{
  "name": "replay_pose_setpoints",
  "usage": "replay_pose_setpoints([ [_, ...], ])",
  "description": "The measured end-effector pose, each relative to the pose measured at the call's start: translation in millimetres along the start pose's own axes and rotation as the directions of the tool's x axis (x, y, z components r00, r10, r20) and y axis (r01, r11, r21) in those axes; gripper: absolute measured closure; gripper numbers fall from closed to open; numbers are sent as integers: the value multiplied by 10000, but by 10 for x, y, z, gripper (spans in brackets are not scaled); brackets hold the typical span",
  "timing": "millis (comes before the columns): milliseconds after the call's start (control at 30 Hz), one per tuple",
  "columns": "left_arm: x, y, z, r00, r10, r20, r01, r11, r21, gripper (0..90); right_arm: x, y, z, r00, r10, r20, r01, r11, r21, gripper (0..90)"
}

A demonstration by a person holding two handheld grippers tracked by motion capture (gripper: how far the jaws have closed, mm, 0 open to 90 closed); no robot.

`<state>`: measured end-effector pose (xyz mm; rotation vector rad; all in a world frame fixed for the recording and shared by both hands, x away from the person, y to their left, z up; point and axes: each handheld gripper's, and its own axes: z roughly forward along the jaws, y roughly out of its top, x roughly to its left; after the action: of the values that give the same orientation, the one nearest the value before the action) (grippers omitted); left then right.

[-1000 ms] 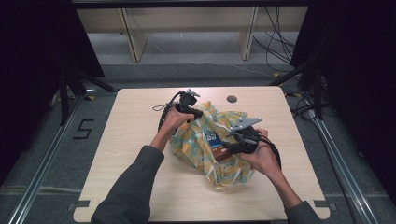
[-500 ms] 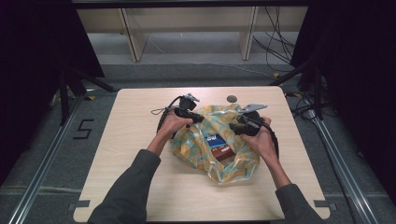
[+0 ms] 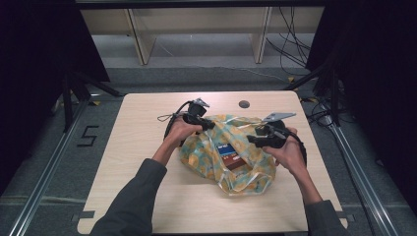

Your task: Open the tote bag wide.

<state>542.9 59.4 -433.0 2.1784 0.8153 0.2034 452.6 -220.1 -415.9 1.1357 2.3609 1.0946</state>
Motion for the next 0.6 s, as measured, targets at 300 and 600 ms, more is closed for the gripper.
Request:
replay_pose_setpoints([
  [300, -56, 14, -63, 9995, -182, 252, 193, 9989, -423, 833, 481, -31, 339, 9924, -1230, 49, 1221, 9889, 851, 473],
  [600, -118, 26, -75, 9991, 118, 398, -105, 9993, -345, 836, 309, -24, 421, 9760, -1983, 899, 1897, 9771, 963, 900],
])
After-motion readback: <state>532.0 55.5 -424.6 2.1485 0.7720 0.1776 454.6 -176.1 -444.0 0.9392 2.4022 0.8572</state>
